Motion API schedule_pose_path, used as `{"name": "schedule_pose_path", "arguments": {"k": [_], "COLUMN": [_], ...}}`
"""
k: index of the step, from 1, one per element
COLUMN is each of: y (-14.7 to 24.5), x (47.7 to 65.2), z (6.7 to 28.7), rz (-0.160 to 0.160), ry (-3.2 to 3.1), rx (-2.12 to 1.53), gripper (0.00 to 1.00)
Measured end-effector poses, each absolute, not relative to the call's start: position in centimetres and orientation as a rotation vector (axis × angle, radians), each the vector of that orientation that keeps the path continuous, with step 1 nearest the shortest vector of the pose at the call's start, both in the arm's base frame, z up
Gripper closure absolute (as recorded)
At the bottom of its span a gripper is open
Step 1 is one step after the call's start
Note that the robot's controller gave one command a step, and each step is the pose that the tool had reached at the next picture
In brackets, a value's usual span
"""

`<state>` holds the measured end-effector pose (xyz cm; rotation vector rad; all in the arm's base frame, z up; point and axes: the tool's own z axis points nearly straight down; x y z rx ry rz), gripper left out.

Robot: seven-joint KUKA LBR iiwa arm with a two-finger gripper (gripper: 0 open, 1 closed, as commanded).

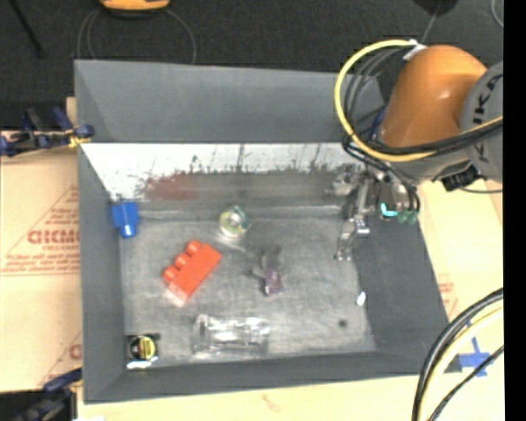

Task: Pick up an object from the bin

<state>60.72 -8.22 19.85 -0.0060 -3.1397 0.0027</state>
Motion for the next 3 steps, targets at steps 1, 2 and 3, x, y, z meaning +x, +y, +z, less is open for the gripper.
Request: {"name": "schedule_pose_path", "arguments": {"k": [1,2,3], "y": [-11.4,-4.4,0.6], "x": [63.1,63.7,63.1], "z": [9.8,12.6,15.0], "rz": [0.002,-0.001,-0.004], "ry": [-3.134,-3.137,-3.148], "rx": [0.179,0.295,0.159], "gripper": [0.00,0.00,0.00]}}
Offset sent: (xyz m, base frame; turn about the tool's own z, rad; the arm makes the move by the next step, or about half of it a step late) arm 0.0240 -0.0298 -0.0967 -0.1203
